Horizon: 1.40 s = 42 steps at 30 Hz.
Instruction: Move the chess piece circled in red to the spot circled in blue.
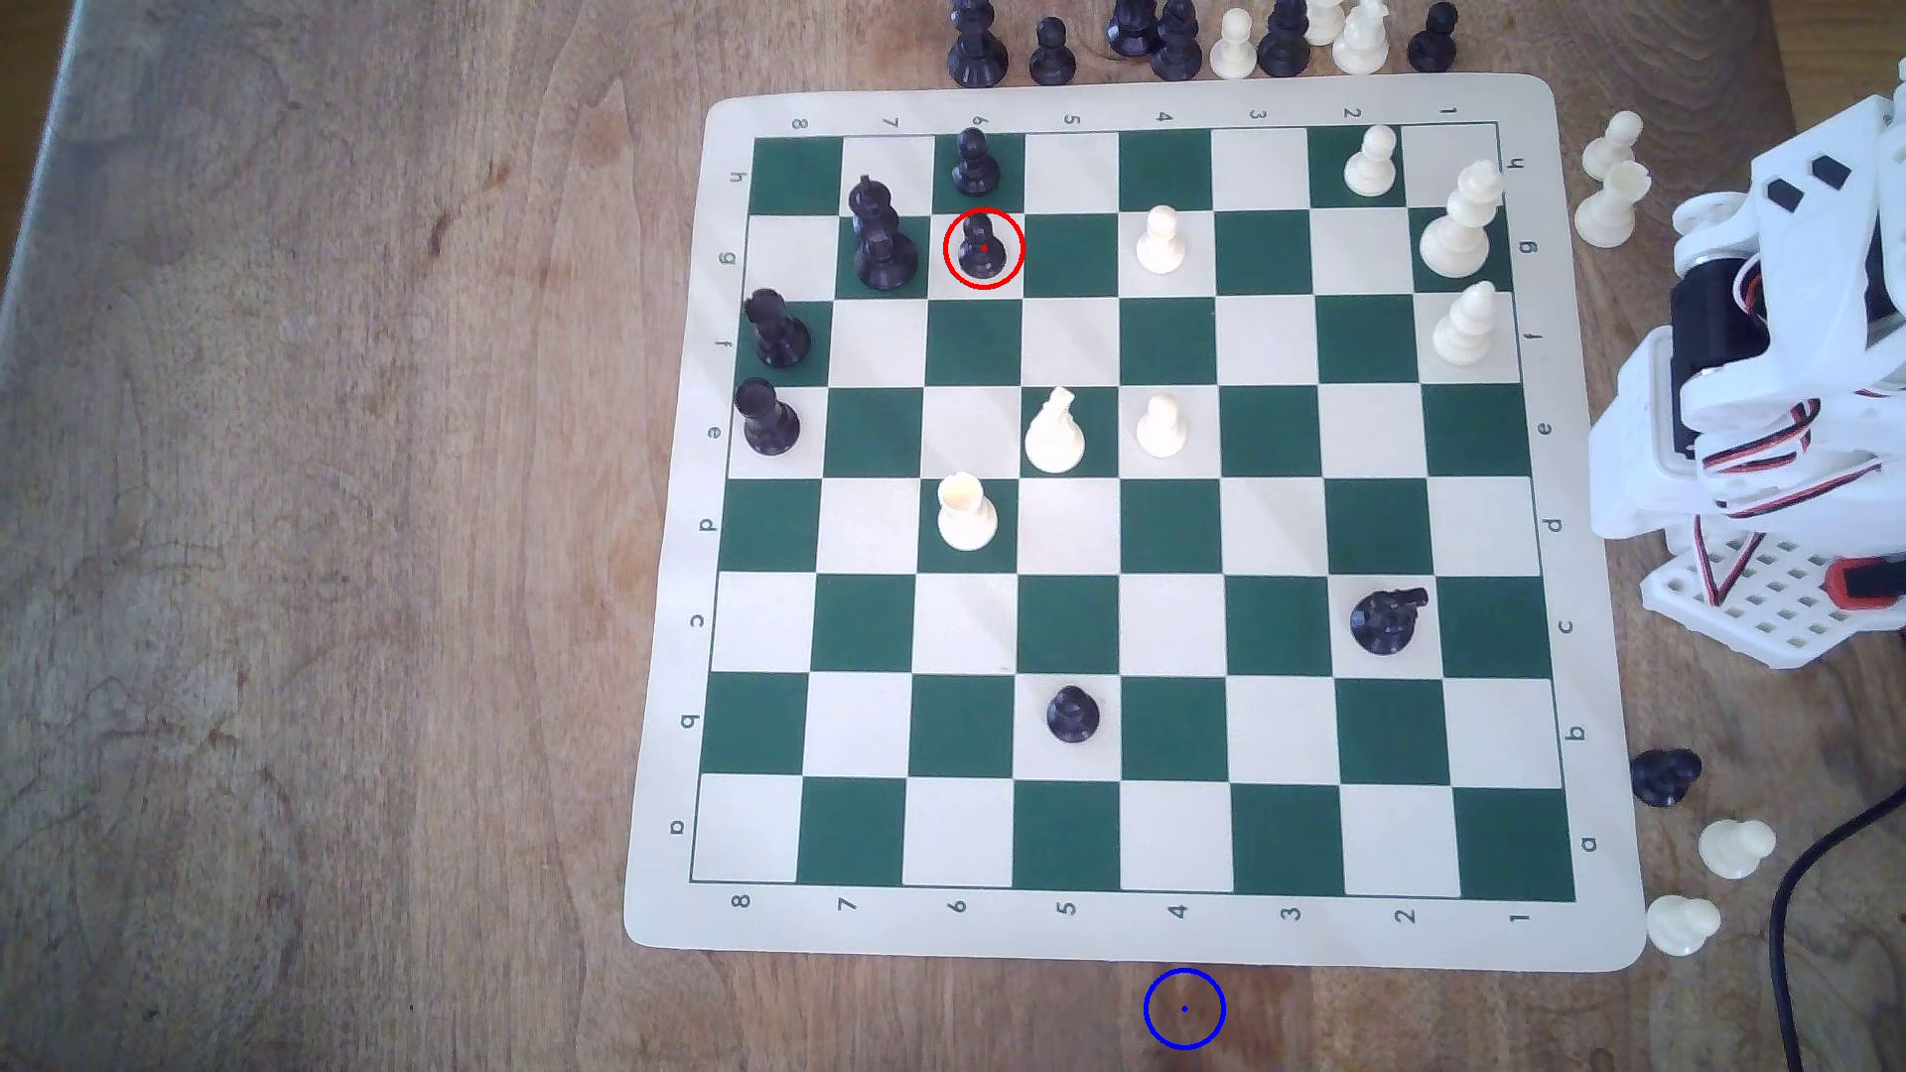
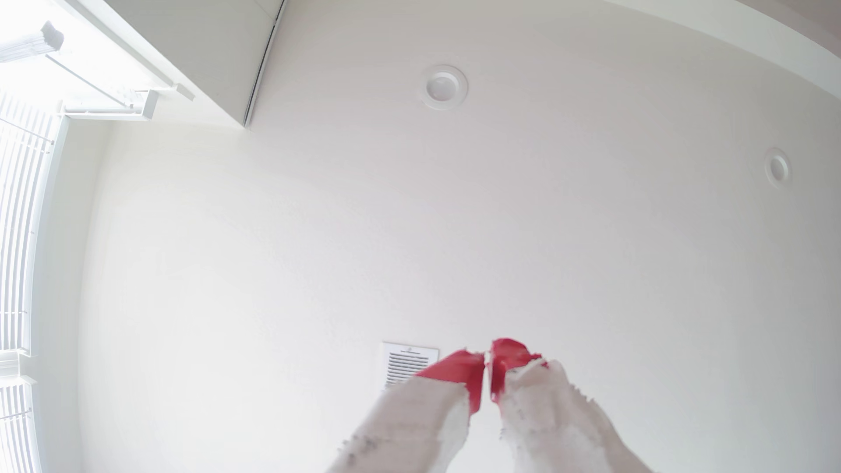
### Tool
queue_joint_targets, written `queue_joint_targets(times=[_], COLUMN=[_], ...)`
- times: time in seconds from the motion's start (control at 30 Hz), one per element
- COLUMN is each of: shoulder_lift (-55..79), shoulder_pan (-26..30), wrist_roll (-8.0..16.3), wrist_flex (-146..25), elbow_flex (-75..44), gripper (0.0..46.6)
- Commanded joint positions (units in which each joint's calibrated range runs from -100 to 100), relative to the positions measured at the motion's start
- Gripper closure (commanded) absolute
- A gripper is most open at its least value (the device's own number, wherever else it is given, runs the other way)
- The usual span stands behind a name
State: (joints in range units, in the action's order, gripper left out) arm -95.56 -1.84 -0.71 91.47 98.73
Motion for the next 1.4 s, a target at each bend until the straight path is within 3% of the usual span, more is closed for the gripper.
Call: queue_joint_targets(times=[0.0, 0.3, 0.6, 0.87, 0.93, 0.97, 1.27, 1.37], shoulder_lift=[-0.3, -0.3, -0.2, 0.7, 4.2, 8.2, 32.5, 37.3], shoulder_pan=[-2.3, -5.9, -12.5, -17.6, -17.2, -16.6, -14.9, -15.1], wrist_roll=[-0.2, -0.2, 0.1, 0.2, 1.1, 3.2, 2.6, 3.0], wrist_flex=[8.1, -22.9, -73.6, -100.5, -104.4, -105.7, -124.6, -126.3], elbow_flex=[1.2, 0.4, -12.3, -20.6, -23.8, -26.7, -46.8, -48.7], gripper=[46.2, 46.3, 46.3, 45.3, 46.4, 46.4, 41.6, 40.8])
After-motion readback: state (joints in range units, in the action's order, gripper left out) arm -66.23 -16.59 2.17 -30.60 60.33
